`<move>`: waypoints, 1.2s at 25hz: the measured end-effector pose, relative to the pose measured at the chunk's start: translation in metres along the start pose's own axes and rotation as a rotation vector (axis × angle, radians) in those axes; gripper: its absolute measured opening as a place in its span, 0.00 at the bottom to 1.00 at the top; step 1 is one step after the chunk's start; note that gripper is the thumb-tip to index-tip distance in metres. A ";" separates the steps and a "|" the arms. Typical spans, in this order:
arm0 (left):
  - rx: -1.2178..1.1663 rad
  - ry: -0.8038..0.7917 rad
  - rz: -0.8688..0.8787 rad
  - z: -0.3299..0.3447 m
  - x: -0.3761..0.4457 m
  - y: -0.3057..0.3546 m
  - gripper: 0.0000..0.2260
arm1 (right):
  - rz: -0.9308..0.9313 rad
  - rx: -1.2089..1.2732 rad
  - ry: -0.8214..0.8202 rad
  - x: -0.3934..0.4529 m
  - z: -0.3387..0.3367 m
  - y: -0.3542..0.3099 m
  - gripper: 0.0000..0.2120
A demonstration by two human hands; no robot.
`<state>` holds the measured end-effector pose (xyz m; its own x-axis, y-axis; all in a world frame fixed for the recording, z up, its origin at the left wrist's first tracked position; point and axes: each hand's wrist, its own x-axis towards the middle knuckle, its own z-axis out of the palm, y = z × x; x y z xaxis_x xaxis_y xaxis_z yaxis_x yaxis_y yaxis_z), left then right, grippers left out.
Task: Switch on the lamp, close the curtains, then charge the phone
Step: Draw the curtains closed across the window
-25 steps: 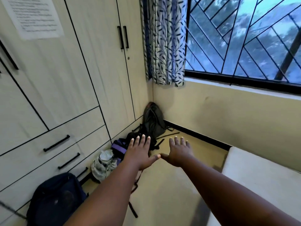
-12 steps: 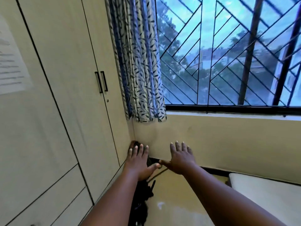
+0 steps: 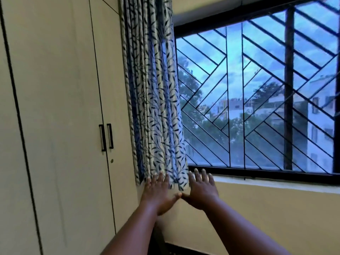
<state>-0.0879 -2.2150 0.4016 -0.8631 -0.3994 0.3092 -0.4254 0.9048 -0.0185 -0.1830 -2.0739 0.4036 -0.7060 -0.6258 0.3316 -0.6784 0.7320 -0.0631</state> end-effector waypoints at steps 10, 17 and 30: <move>-0.051 0.277 -0.034 -0.052 0.229 -0.017 0.44 | -0.164 -0.033 0.214 0.235 -0.052 0.036 0.43; -0.042 0.411 -0.040 -0.057 0.373 -0.066 0.44 | -0.148 -0.114 0.260 0.392 -0.049 0.041 0.44; -0.385 0.508 -0.035 -0.090 0.644 -0.100 0.29 | 0.012 0.017 0.332 0.632 -0.073 0.025 0.35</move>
<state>-0.5769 -2.5492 0.6881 -0.5734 -0.3959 0.7173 -0.2413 0.9183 0.3140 -0.6311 -2.4317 0.6805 -0.6109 -0.4930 0.6196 -0.6756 0.7325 -0.0833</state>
